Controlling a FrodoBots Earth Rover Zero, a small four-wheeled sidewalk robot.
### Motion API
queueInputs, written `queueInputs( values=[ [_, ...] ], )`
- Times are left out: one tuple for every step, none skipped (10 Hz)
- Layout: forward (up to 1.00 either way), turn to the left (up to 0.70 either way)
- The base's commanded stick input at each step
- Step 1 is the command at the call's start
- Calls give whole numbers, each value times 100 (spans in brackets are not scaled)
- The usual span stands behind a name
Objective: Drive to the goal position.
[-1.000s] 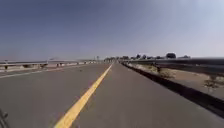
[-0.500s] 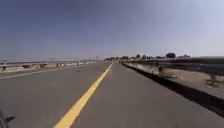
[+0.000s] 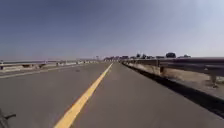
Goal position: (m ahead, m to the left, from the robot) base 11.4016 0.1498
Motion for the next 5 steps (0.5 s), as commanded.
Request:
queueInputs(
  values=[
    [30,0],
    [30,0],
    [30,0],
    [30,0],
    [30,0]
  ],
)
